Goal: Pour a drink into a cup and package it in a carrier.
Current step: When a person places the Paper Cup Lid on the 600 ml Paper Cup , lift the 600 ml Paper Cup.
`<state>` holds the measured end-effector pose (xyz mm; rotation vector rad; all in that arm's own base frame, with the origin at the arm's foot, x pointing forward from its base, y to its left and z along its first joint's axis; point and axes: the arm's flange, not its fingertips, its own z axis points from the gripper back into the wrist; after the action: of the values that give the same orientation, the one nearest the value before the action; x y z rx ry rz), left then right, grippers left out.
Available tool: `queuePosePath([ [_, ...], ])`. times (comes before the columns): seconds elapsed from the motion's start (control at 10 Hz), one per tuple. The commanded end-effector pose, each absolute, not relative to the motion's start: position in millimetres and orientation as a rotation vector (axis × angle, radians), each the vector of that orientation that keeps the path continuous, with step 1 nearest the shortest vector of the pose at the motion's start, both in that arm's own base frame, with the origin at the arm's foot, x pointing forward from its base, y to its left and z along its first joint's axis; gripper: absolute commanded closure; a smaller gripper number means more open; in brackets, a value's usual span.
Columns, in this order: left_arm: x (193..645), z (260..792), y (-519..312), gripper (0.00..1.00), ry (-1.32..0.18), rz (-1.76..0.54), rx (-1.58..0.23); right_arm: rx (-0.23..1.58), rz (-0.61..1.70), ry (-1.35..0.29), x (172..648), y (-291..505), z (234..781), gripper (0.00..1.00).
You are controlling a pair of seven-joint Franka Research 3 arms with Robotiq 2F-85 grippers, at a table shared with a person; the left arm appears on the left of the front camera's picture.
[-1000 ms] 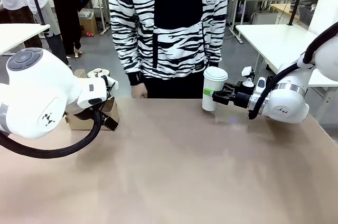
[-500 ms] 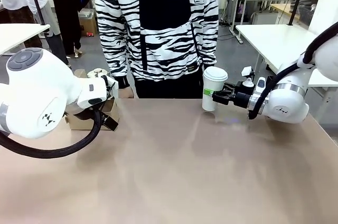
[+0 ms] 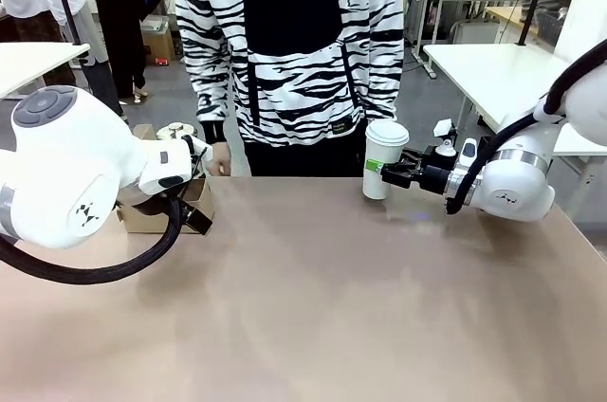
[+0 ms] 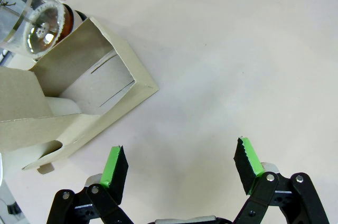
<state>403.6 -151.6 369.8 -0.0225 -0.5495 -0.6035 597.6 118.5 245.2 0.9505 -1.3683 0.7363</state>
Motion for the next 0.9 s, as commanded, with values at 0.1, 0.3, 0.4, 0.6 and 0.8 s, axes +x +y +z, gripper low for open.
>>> queuePosePath([
  [0.1, 403, 370, -152, 0.00, -0.550, -0.604, -0.025, 0.948, 0.728, -1.382, 599, 121, 249, 0.19],
  [0.3, 403, 370, -152, 0.00, -0.550, -0.604, -0.025, 0.948, 0.728, -1.382, 599, 121, 249, 0.19],
  [0.4, 403, 370, -152, 0.00, -0.550, -0.604, -0.025, 0.951, 0.736, -1.368, 598, 119, 245, 0.19],
  [0.6, 403, 370, -152, 0.00, -0.550, -0.604, -0.025, 0.954, 0.754, -1.354, 589, 127, 310, 0.19],
  [0.8, 403, 370, -152, 0.00, -0.550, -0.604, -0.025, 0.953, 0.765, -1.335, 575, 132, 376, 0.19],
])
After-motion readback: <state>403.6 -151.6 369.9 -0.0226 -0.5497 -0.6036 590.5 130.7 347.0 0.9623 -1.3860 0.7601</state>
